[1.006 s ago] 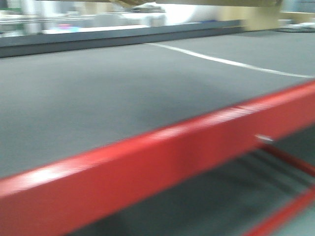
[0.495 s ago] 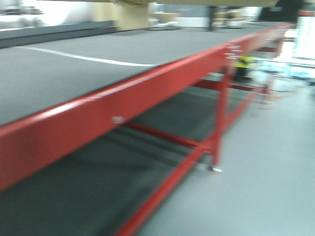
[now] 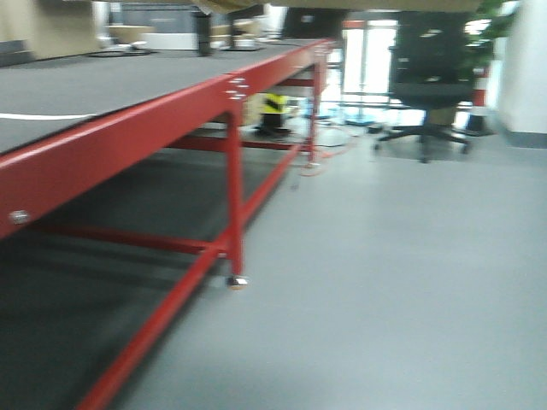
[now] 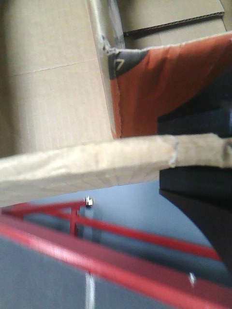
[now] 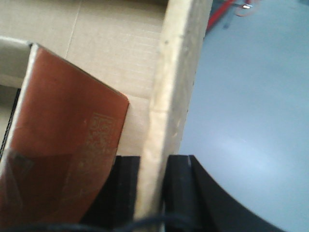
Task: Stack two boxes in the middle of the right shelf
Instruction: 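Hold the boxes with both grippers while the base turns away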
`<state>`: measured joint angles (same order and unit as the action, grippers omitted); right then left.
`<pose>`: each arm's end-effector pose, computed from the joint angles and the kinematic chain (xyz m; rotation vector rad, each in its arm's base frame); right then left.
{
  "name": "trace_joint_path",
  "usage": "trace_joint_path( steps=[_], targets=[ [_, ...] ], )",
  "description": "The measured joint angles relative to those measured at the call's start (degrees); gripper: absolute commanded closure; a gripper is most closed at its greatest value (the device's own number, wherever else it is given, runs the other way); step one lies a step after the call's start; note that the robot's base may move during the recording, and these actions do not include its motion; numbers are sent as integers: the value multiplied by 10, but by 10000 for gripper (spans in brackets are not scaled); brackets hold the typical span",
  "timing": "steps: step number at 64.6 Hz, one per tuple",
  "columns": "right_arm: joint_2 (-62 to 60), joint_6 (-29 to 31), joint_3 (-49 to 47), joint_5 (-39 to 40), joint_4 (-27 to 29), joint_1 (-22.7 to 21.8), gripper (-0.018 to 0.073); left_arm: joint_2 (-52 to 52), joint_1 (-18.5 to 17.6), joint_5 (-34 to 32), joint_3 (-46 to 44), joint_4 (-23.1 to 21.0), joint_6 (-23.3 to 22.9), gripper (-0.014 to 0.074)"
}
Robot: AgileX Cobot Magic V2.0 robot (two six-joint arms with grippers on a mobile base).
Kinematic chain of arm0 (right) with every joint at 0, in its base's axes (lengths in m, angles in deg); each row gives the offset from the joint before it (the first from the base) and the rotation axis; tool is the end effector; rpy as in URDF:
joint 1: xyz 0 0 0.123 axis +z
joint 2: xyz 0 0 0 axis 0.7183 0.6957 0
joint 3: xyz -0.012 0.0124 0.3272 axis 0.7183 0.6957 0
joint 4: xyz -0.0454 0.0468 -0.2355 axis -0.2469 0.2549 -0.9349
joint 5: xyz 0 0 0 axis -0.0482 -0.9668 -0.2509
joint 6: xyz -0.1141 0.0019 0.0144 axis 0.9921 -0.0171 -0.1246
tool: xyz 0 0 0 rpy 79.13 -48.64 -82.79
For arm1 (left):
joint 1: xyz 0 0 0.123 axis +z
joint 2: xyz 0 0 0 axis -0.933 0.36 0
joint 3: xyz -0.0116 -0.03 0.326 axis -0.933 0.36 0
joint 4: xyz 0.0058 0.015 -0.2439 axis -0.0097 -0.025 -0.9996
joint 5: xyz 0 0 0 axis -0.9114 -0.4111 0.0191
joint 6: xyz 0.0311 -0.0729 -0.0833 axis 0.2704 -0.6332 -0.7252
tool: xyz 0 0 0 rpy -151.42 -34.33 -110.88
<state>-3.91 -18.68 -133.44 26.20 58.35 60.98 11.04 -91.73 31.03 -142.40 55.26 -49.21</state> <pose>0.2519 0.0906 0.5227 -0.3906 2.0474 0.3612 0.2819 -0.0981 0.5598 0.1490 2.1435 -0.1540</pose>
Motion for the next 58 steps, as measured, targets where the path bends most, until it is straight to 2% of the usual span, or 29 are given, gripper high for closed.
trace_joint_path(
  steps=[58],
  targets=[
    [0, 0, -1, 0, 0, 0, 712, 0, 0, 0, 0, 0, 0, 708]
  ],
)
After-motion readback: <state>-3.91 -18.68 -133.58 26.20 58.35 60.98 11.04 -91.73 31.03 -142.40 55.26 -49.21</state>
